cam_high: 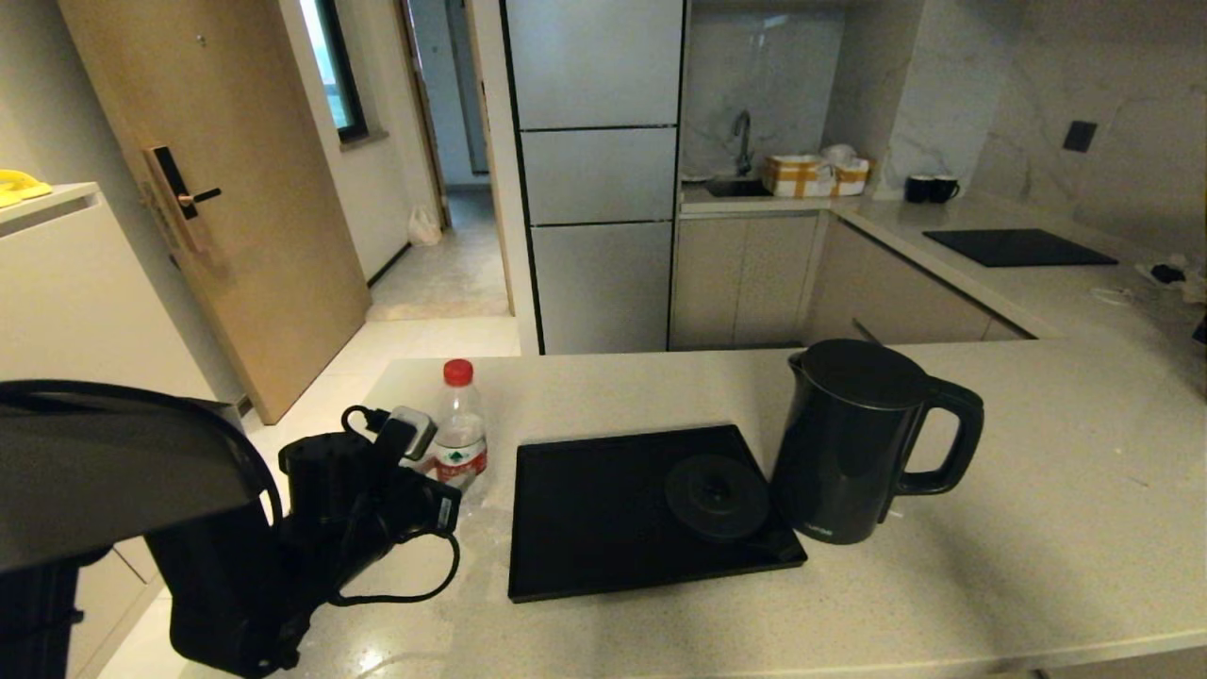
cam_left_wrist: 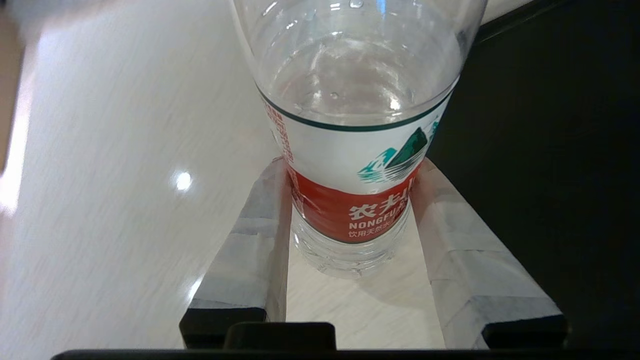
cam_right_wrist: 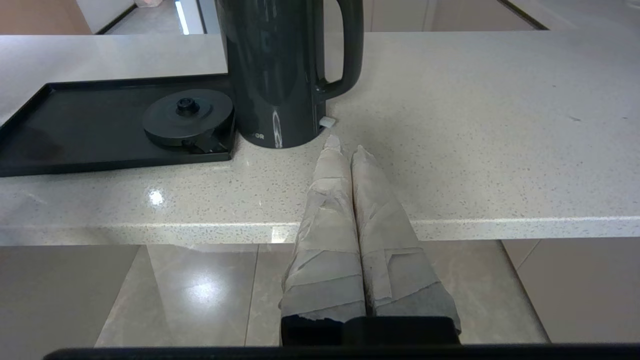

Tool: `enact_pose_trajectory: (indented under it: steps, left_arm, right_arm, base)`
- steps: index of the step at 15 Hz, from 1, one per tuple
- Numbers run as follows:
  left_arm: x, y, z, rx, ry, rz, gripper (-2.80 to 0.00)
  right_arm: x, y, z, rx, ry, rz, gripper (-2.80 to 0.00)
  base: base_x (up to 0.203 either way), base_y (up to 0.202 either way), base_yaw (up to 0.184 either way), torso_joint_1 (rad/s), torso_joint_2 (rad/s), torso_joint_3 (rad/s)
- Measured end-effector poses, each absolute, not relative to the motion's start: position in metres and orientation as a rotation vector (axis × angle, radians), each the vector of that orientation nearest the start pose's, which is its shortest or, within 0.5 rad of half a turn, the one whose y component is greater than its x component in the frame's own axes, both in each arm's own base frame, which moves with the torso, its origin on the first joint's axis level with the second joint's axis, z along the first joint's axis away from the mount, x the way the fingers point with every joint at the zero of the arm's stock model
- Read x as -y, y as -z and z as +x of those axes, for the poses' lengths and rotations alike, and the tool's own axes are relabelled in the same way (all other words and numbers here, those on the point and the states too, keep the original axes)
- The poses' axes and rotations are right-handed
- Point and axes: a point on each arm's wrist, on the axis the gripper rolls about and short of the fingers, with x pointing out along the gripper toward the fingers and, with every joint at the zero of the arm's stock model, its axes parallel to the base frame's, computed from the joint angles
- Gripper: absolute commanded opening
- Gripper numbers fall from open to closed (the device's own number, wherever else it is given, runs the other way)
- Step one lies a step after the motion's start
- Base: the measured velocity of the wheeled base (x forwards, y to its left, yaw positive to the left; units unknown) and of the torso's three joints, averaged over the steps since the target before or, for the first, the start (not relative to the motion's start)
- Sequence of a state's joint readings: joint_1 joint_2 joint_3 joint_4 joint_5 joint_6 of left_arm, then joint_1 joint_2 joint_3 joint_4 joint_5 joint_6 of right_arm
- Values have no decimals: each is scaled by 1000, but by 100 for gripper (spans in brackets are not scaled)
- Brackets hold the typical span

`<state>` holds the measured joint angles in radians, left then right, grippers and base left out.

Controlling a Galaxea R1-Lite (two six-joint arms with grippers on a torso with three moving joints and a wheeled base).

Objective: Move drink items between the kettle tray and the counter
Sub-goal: Place it on the left

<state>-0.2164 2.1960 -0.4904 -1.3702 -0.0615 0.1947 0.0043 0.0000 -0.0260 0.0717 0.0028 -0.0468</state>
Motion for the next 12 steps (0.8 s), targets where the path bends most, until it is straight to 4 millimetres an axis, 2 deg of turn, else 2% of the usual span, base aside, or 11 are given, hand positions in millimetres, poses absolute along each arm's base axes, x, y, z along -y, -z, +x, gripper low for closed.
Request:
enact_pose_trajectory:
  steps: [1,2,12]
  left_arm:
    - [68,-21,316,-331,301,217,-280]
    - [68,-17,315,-346,301,219,0]
    - [66,4,312,-393,300,217,0]
  right_arm:
    - [0,-75,-25,-45,-8,-47,-280]
    - [0,-75,-25,-46,-8,-47,-280]
    - [0,-75,-25,-45,-8,-47,-280]
  base:
    - [0,0,0,0,0,0]
    - [0,0,0,0,0,0]
    - [0,0,0,0,0,0]
